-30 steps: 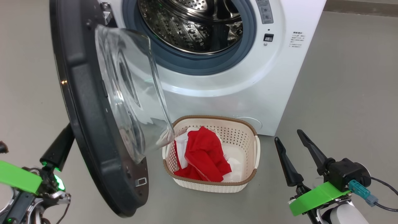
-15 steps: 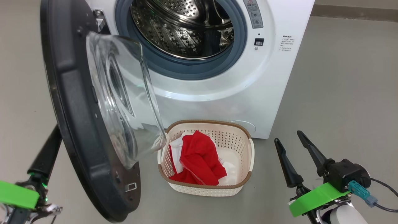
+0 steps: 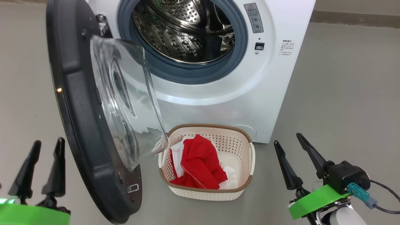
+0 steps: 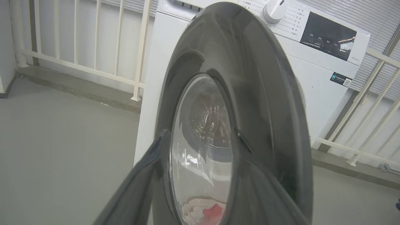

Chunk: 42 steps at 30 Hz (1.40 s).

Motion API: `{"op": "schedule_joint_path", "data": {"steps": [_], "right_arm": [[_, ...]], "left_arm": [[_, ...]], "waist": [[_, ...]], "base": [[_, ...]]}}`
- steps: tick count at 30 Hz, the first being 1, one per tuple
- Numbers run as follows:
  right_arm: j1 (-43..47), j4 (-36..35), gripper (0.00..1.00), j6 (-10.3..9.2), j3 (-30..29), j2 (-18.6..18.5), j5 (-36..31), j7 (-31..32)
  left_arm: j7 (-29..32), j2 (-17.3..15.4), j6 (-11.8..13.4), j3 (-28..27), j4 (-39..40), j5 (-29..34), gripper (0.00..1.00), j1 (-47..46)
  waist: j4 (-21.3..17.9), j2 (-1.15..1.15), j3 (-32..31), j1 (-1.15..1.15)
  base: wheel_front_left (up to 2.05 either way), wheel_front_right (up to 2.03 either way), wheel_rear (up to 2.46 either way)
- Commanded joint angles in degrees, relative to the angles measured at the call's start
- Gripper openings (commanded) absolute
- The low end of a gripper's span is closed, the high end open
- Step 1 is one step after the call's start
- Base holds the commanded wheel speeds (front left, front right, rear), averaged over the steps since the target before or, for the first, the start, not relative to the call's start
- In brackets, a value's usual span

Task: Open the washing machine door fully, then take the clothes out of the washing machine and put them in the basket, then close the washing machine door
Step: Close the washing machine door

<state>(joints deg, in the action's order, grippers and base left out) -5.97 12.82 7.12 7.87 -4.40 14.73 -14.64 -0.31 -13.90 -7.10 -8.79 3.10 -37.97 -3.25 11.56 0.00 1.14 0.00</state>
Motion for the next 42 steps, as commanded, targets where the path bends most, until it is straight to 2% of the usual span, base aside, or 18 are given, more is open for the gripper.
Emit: {"op": "schedule_joint_path", "data": {"steps": [1,6,13,19,25,35,42], "right_arm": [[-0.62,-1.33,1.0,0.36,1.16,0.09,1.0,-0.36],[-0.36,-1.41,1.0,0.36,1.25,0.23,1.06,-0.36],[-0.47,-1.4,1.0,0.36,1.2,0.4,1.19,-0.36],[-0.38,-1.53,1.0,0.36,0.88,0.49,1.3,-0.36],[-0.48,-1.5,1.0,0.36,0.91,0.64,1.74,-0.36],[-1.2,-1.48,1.0,0.36,1.06,0.76,1.59,-0.36],[-1.29,-1.62,1.0,0.36,0.89,0.66,1.38,-0.36]], "left_arm": [[-2.97,-2.35,-0.36,-1.22,0.63,3.15,1.0,-0.93],[-11.15,-2.18,2.01,-0.12,-3.14,11.5,1.0,-0.3],[-13.99,-0.23,3.44,-0.31,-9.13,13.95,1.0,-0.33],[-14.61,0.47,4.29,-0.99,-11.21,17.49,1.0,-0.23],[-14.67,2.31,4.18,-2.93,-10.93,21.7,1.0,-0.06],[-14.68,6.19,2.59,-5.29,-11.1,26.65,1.0,0.5],[-14.68,7.44,1.74,-5.73,-11.59,29.62,1.0,0.62]], "waist": [[-0.07,0.0,-0.15,0.0],[-0.26,0.0,-0.18,0.0],[-0.37,0.0,-0.09,0.0],[-0.33,0.0,-0.25,0.0],[-0.26,0.0,-0.07,0.0],[-0.54,0.0,0.85,0.0],[-0.48,0.0,1.07,0.0]], "base": [[0.0,0.0,0.0],[0.0,0.0,0.0],[0.0,0.0,0.0],[0.0,0.0,0.0],[0.0,0.0,0.0],[0.0,0.0,0.0],[0.0,0.0,0.0]]}}
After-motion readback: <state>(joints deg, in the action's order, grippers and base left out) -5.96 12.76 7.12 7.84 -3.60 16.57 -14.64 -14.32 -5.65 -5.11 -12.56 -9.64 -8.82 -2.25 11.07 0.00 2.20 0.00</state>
